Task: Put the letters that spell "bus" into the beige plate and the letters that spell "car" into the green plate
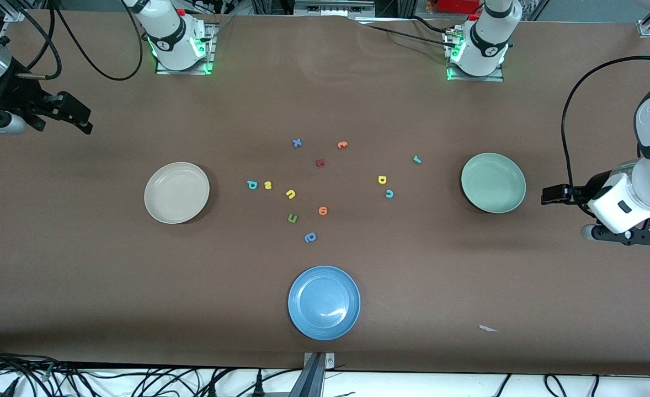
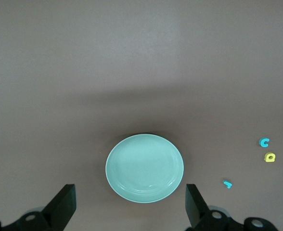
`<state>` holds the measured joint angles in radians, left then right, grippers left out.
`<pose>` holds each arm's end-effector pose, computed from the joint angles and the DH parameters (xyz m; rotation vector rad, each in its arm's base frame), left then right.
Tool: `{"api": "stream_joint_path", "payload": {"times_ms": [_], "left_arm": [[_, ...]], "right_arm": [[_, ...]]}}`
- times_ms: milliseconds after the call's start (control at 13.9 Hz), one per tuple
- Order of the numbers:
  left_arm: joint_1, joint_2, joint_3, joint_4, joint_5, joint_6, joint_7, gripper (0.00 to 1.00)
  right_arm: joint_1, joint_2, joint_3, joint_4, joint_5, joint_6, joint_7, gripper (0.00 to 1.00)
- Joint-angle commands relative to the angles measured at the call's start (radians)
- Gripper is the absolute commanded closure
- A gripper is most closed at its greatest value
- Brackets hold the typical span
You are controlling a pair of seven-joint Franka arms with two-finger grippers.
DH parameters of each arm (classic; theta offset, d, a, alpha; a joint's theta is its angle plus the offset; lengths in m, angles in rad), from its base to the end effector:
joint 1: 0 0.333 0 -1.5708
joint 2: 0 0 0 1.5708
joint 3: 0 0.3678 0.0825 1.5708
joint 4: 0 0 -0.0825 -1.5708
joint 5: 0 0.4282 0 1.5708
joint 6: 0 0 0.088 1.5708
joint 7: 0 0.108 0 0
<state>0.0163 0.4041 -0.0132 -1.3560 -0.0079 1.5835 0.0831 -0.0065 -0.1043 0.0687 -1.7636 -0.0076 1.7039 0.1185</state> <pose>0.7242 0.0031 0.5174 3.1064 -0.1221 -0.2740 0.5692 0.0368 0.6476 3.1289 -0.0871 0.0712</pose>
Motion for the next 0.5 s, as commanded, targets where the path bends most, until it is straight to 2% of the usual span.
{"api": "stream_joint_path", "payload": {"times_ms": [0,430], "left_arm": [[-0.006,-0.008,0.006,-0.008,-0.01,-0.007,0.003,0.0],[0.002,-0.01,0.006,-0.006,-0.01,-0.007,0.007,0.0]], "right_arm": [[0.002,-0.018,-0.003,-0.011,-0.003,-0.004,0.003,0.0],[0.002,-0.018,-0.003,-0.011,-0.003,-0.004,0.001,0.0]]}}
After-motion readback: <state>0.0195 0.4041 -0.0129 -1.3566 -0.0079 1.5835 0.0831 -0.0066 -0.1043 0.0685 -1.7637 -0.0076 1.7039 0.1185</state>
